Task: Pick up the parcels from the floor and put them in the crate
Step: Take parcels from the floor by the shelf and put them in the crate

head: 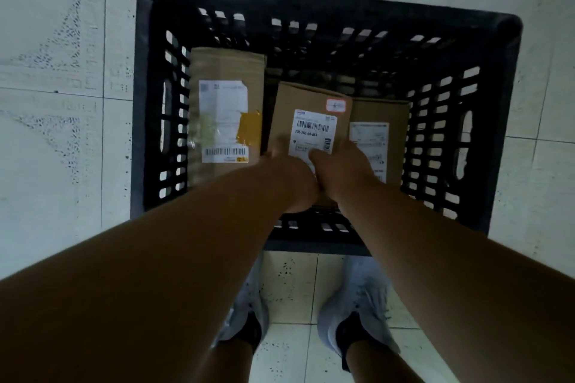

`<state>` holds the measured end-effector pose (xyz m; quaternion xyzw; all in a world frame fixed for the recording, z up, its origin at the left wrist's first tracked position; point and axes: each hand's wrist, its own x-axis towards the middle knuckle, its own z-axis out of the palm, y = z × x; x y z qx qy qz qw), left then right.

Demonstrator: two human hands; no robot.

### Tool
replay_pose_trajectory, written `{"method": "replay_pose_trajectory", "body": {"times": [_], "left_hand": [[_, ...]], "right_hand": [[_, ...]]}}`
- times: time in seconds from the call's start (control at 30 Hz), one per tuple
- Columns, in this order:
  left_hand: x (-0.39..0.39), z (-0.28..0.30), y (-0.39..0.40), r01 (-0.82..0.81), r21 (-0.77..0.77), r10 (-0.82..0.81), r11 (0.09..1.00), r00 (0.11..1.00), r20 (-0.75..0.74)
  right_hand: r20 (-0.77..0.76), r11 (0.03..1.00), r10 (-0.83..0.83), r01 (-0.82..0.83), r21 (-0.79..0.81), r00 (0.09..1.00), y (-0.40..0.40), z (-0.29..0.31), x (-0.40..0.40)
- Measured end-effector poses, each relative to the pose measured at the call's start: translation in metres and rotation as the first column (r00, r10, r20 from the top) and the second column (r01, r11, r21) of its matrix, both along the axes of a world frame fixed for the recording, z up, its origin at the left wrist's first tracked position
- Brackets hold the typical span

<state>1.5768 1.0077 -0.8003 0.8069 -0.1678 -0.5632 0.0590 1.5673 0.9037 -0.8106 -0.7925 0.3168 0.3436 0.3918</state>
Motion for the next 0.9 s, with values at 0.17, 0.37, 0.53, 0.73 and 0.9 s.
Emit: {"method": "replay_pose_trajectory", "body": {"times": [0.17,0.37,0.53,0.73,0.9], "left_hand": [[0.007,0.005,-0.008,-0.080,0.078,0.080,0.994,0.997,-0.002],[0.028,0.023,-0.005,-0.265,0.077,0.260,0.961,0.963,0.068],[0.047,0.093,-0.008,-0.585,-0.202,0.618,0.786,0.727,0.298],[0.062,0.230,-0.029,-0.615,-0.570,0.828,0.545,0.499,0.254],[0.069,0.379,-0.051,-0.702,-0.676,0.966,0.226,0.251,0.062]], "right_hand": [[-0.040,0.996,0.085,-0.084,0.027,0.996,-0.002,0.001,0.002],[-0.079,0.973,0.226,-0.229,-0.034,0.971,-0.015,0.010,0.017],[0.252,0.982,0.152,-0.118,-0.145,0.956,-0.021,0.080,0.040],[0.518,0.999,0.039,-0.025,-0.034,0.855,-0.035,0.231,0.063],[0.615,0.997,-0.076,0.063,0.042,0.785,-0.053,0.381,0.071]]}}
